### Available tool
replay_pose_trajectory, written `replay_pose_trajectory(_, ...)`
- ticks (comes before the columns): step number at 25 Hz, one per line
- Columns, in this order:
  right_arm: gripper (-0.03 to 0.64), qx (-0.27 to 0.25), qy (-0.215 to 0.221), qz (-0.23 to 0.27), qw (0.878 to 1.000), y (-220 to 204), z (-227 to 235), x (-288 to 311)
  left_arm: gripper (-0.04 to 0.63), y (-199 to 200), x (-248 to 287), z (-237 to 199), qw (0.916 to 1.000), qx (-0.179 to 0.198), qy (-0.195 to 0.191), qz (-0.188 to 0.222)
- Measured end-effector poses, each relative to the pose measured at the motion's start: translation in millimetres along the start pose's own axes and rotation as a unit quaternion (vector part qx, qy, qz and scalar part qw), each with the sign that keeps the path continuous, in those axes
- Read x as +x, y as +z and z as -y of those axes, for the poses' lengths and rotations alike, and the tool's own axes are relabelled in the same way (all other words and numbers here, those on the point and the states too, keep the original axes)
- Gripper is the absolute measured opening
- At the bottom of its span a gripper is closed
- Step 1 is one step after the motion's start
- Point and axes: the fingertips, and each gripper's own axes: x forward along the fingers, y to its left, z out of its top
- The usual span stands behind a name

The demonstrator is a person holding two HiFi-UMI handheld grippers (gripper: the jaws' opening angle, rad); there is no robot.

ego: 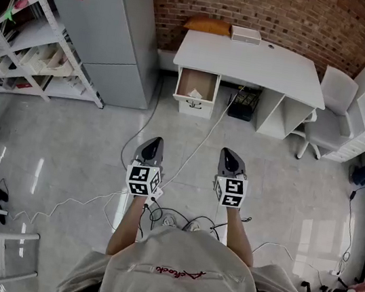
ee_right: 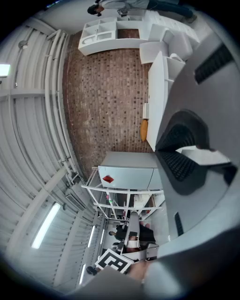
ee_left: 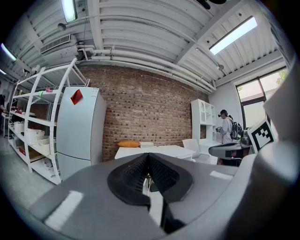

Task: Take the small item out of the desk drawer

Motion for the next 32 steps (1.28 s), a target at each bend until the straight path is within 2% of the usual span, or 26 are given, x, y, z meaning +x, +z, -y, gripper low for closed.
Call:
replay_pose_trajectory(17, 0.012, 0.002, 0.025, 0.011, 1.000, 1, 28, -4, 0.008, 7, 17, 33, 0.9999, 0.008, 0.012, 0.005)
replay_pose_trajectory(25, 0.012, 0.000, 0.037, 0.005, 0.999, -10, 47, -11, 0.008, -4, 21, 62, 0.9998, 0.013, 0.015, -0.003)
replay_pose_trajectory(32, 0.012, 0.000, 0.041, -0.005, 0.999, -20, 53, -5, 0.008, -12, 33, 66, 0.9998, 0.013, 0.014, -0.009)
